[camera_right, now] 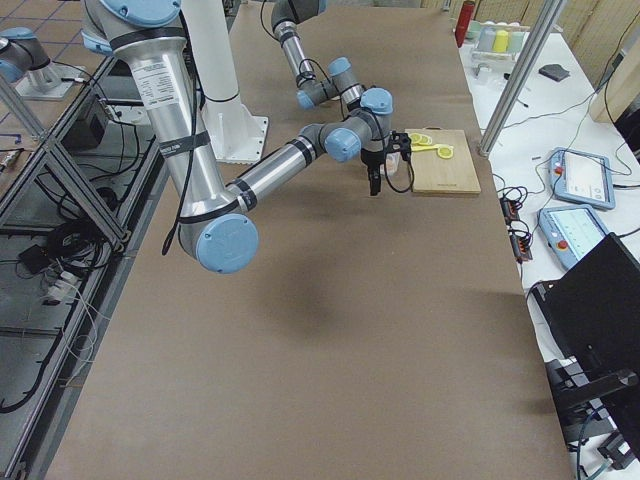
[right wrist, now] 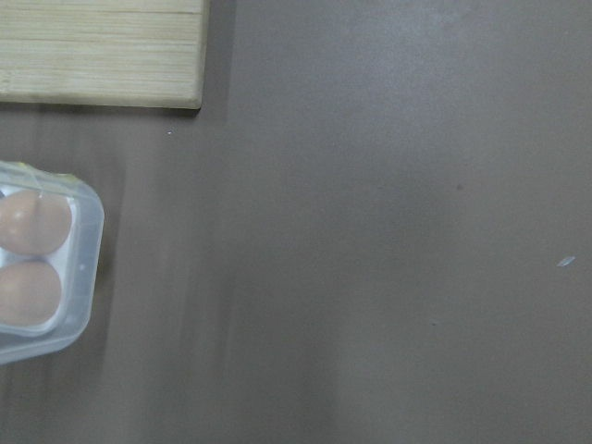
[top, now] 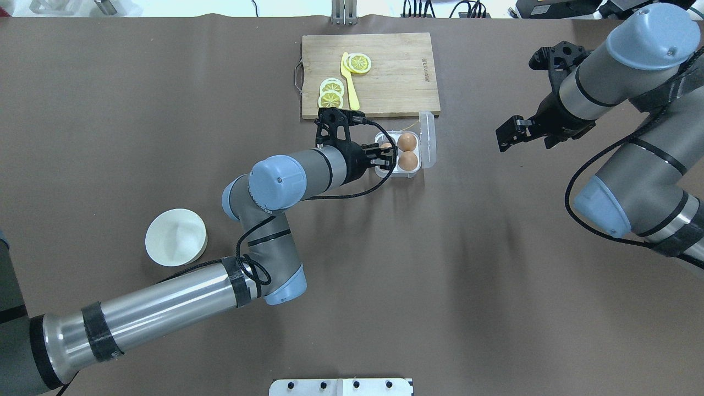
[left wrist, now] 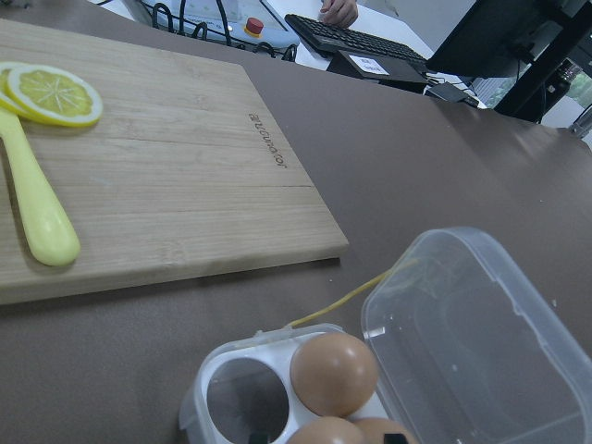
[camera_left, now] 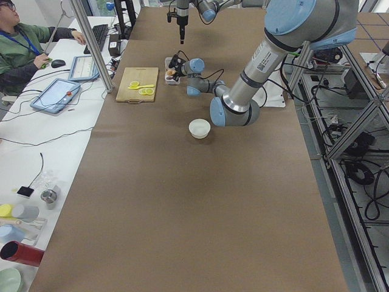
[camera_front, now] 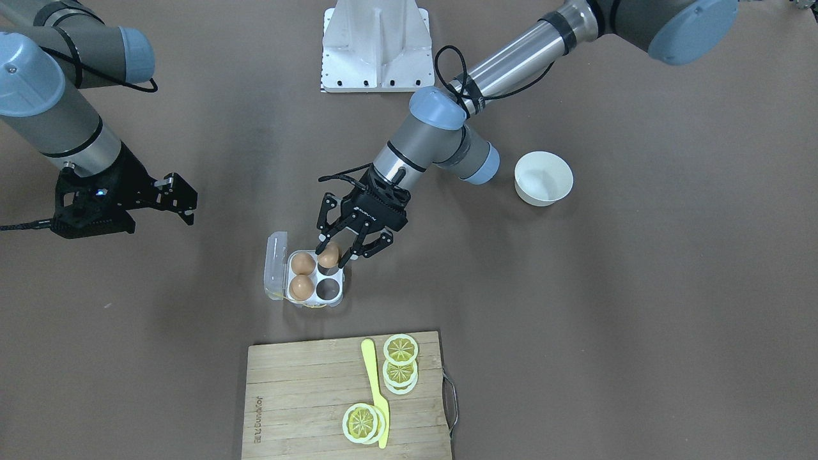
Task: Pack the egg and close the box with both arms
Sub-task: 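Lower the egg into the empty slot and open the left gripper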
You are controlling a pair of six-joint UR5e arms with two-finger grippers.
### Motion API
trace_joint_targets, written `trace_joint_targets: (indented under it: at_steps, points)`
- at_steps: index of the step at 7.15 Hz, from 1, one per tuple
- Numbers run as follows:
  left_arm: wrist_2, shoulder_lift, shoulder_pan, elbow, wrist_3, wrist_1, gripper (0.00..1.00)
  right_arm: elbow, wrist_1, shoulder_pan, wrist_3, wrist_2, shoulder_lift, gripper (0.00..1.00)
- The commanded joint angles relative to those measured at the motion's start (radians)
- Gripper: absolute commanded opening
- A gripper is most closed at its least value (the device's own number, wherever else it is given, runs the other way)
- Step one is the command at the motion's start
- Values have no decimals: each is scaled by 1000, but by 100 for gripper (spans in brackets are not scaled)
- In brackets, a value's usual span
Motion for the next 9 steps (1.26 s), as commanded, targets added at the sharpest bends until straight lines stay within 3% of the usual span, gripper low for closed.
trace_joint_targets:
  at_steps: [1,7,8,9]
  points:
    - [18,-17,5,18,0,1,0,-1,0,0,0,0,2,99]
    - [50,-34,5,46,0,3,0,-1,0,0,1,0,2,99]
    - [50,-32,6,46,0,3,34,-1,0,0,1,0,2,99]
    - [52,-32,10,44,0,4,55,-1,0,0,1,0,2,99]
